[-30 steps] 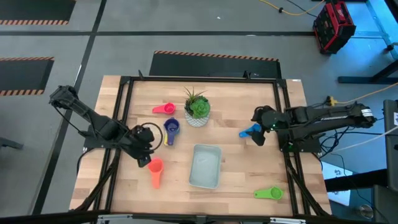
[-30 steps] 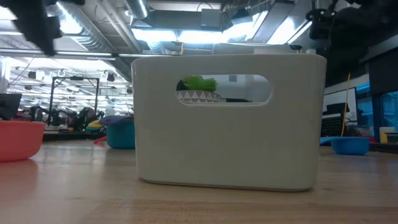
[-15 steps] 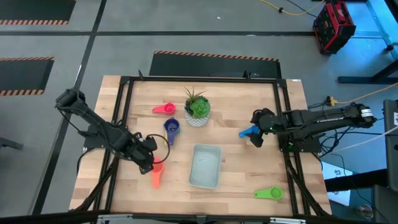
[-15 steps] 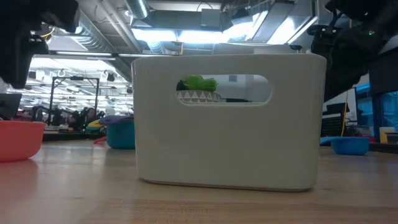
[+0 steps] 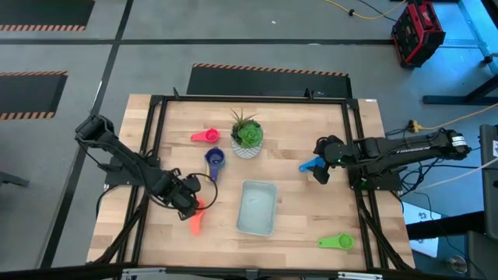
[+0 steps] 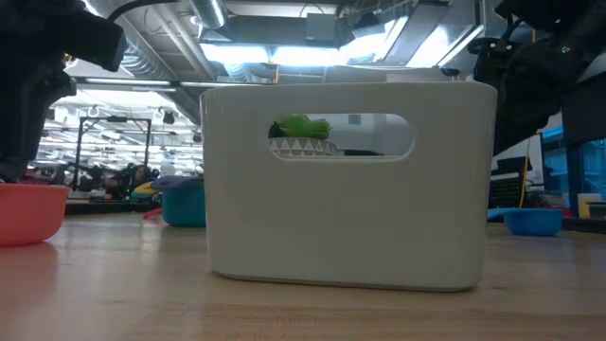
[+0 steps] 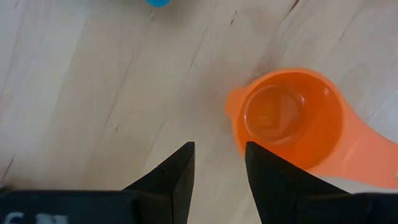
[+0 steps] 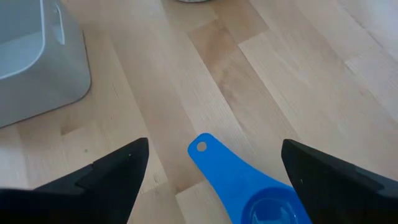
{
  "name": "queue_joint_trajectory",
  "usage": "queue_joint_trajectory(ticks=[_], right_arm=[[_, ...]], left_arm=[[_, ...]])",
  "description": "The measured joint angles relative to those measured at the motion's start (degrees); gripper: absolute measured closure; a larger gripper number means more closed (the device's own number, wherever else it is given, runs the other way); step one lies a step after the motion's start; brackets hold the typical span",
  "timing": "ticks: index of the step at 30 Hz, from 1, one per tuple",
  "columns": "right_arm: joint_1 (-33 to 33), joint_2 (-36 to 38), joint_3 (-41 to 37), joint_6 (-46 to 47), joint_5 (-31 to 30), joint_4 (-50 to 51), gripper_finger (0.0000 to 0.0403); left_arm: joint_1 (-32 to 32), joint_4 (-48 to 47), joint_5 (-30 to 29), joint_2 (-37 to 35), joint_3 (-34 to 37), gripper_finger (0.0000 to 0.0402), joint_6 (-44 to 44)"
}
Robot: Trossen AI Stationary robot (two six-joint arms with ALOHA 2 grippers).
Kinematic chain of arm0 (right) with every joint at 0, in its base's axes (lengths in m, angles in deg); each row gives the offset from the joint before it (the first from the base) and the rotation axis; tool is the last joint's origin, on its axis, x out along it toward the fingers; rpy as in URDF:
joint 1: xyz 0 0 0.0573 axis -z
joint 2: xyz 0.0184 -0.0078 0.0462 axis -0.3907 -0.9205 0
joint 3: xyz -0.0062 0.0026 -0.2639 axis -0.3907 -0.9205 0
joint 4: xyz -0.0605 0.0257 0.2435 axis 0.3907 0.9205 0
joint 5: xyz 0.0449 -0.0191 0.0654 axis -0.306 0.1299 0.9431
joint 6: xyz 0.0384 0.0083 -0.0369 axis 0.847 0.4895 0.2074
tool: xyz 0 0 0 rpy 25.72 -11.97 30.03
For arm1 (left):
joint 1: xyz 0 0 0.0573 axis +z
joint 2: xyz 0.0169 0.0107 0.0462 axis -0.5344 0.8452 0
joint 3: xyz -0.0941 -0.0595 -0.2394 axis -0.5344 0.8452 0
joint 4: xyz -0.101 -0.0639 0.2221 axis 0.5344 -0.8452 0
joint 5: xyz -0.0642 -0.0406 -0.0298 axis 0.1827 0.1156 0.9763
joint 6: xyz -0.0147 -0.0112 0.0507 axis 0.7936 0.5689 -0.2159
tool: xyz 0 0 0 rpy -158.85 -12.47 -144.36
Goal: Nest measuring cups in basket
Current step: Stack the orange measuring cup on top of the purple measuring cup
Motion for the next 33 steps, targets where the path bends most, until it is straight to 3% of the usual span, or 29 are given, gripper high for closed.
queue_joint_trajectory(ticks=[33], right_arm=[[0.00, 0.00, 0.00, -0.06, 0.52, 0.02, 0.0033]], left_arm=[[0.00, 14.74, 0.63, 0.00, 9.53, 0.0266, 1.89]])
